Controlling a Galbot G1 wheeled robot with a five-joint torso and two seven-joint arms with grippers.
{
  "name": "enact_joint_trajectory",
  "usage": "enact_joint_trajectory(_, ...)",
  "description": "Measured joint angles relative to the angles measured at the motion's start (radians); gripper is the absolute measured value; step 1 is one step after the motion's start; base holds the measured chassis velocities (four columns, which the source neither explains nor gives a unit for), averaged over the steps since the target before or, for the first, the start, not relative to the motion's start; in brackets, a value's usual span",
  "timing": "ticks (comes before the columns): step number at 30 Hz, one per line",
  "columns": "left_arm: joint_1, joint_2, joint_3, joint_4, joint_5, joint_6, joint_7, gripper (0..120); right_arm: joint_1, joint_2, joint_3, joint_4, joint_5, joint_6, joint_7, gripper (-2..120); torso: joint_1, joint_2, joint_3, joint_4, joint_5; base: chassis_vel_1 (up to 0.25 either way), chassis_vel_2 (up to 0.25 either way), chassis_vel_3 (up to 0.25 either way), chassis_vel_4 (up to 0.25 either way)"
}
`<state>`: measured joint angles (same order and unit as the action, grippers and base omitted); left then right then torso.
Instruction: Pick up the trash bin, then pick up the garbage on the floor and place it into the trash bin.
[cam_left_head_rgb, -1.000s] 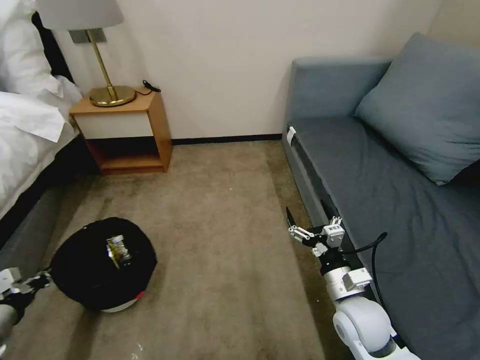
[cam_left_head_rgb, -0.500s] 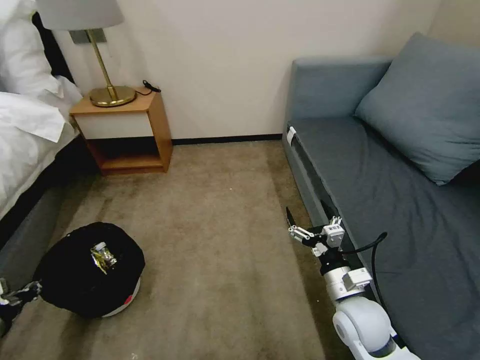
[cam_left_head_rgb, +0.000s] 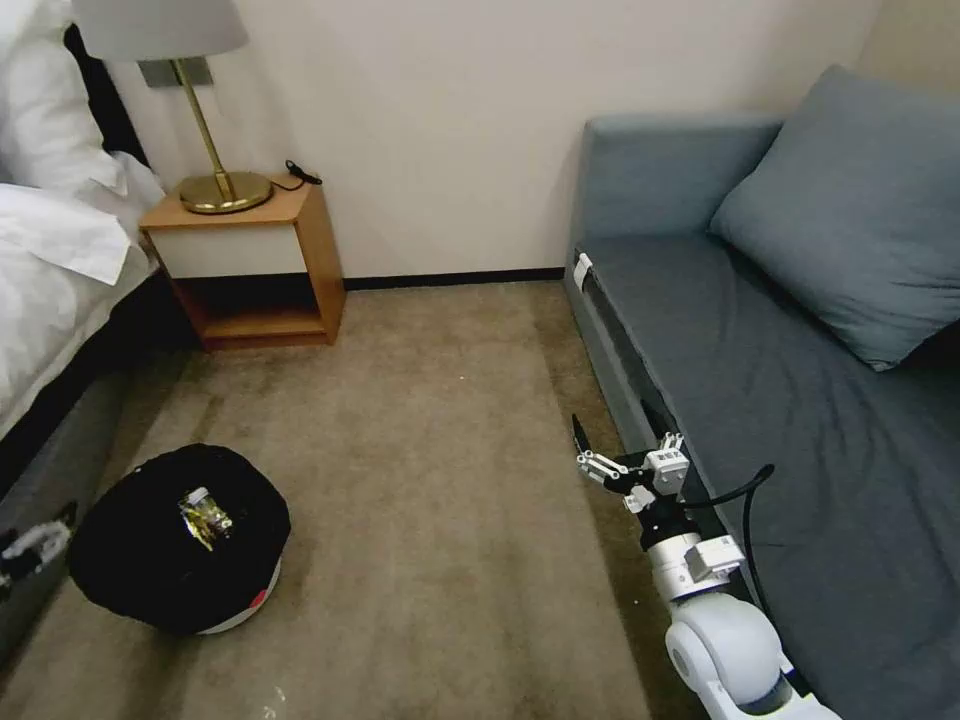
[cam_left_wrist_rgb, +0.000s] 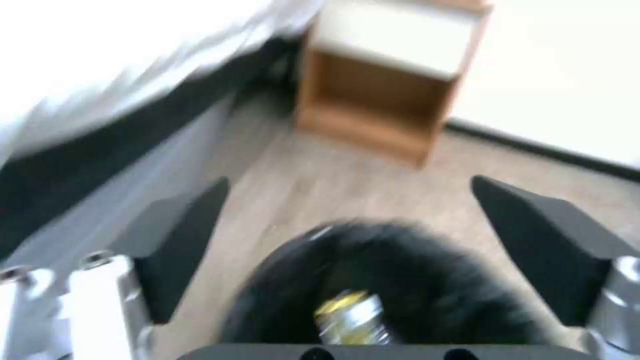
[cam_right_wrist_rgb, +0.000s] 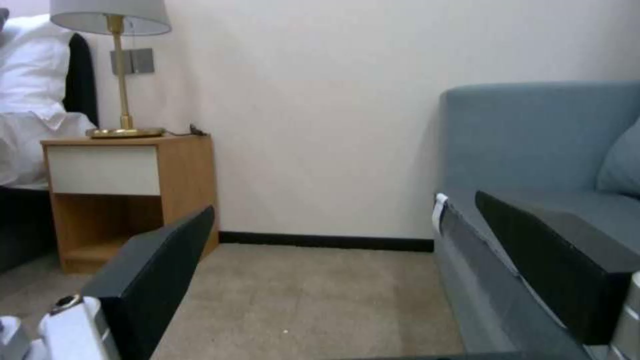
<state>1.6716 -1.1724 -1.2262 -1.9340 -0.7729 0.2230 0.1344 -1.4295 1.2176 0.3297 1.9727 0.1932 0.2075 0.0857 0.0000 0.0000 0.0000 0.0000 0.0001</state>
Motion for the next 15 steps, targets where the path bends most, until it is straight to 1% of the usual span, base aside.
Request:
enact_joint_trajectory(1, 0.01, -0.017, 0.041, -0.045, 0.041, -0.048, 0.0, 98, 0.0, 0.0, 0.0, 0.0, 0.0, 0.0, 0.0, 100, 0.0, 0.0, 0.0, 0.0, 0.0001, 0.0, 0.0, 0.0, 0.0)
enact_joint_trajectory(3, 0.022, -0.053, 0.095, -0.133, 0.097, -0.112, 0.0, 100, 0.0, 0.0, 0.0, 0.0, 0.0, 0.0, 0.0, 100, 0.0, 0.0, 0.0, -0.0001, -0.0003, 0.0, 0.0, 0.0, 0.0)
enact_joint_trajectory(4, 0.022, -0.053, 0.095, -0.133, 0.097, -0.112, 0.0, 100, 0.0, 0.0, 0.0, 0.0, 0.0, 0.0, 0.0, 100, 0.0, 0.0, 0.0, -0.0001, -0.0003, 0.0, 0.0, 0.0, 0.0)
enact_joint_trajectory(5, 0.027, -0.07, 0.109, -0.173, 0.126, -0.14, 0.0, 100, 0.0, 0.0, 0.0, 0.0, 0.0, 0.0, 0.0, 100, 0.0, 0.0, 0.0, -0.0003, 0.0002, 0.0, 0.0, 0.0, 0.0)
enact_joint_trajectory(6, 0.035, -0.091, 0.124, -0.218, 0.165, -0.18, 0.0, 100, 0.0, 0.0, 0.0, 0.0, 0.0, 0.0, 0.0, 100, 0.0, 0.0, 0.0, -0.0003, 0.0004, 0.0, 0.0, 0.0, 0.0)
enact_joint_trajectory(8, 0.056, -0.121, 0.149, -0.271, 0.241, -0.259, -0.001, 100, 0.0, 0.0, 0.0, 0.0, 0.0, 0.0, 0.0, 100, 0.0, 0.0, 0.0, -0.0001, 0.0003, 0.0, 0.0, 0.0, 0.0)
enact_joint_trajectory(9, 0.056, -0.121, 0.149, -0.271, 0.241, -0.259, -0.001, 100, 0.0, 0.0, 0.0, 0.0, 0.0, 0.0, 0.0, 100, 0.0, 0.0, 0.0, -0.0001, 0.0003, 0.0, 0.0, 0.0, 0.0)
enact_joint_trajectory(10, 0.071, -0.136, 0.164, -0.284, 0.293, -0.314, -0.003, 100, 0.0, 0.0, 0.0, 0.0, 0.0, 0.0, 0.0, 100, 0.0, 0.0, 0.0, -0.0001, 0.0005, 0.0, 0.0, 0.0, 0.0)
enact_joint_trajectory(11, 0.082, -0.145, 0.177, -0.287, 0.327, -0.348, -0.006, 100, 0.0, 0.0, 0.0, 0.0, 0.0, 0.0, 0.0, 100, 0.0, 0.0, 0.0, 0.0, 0.0004, 0.0, 0.0, 0.0, 0.0)
enact_joint_trajectory(13, 0.107, -0.157, 0.214, -0.287, 0.38, -0.408, -0.015, 100, 0.0, 0.0, 0.0, 0.0, 0.0, 0.0, 0.0, 100, 0.0, 0.0, 0.0, 0.0, -0.0001, 0.0, 0.0, 0.0, 0.0)
enact_joint_trajectory(14, 0.107, -0.157, 0.214, -0.287, 0.38, -0.408, -0.015, 100, 0.0, 0.0, 0.0, 0.0, 0.0, 0.0, 0.0, 100, 0.0, 0.0, 0.0, 0.0, -0.0001, 0.0, 0.0, 0.0, 0.0)
enact_joint_trajectory(15, 0.131, -0.163, 0.247, -0.279, 0.413, -0.452, -0.026, 100, 0.0, 0.0, 0.0, 0.0, 0.0, 0.0, 0.0, 100, 0.0, 0.0, 0.0, 0.0, 0.0, 0.0, 0.0, 0.0, 0.0)
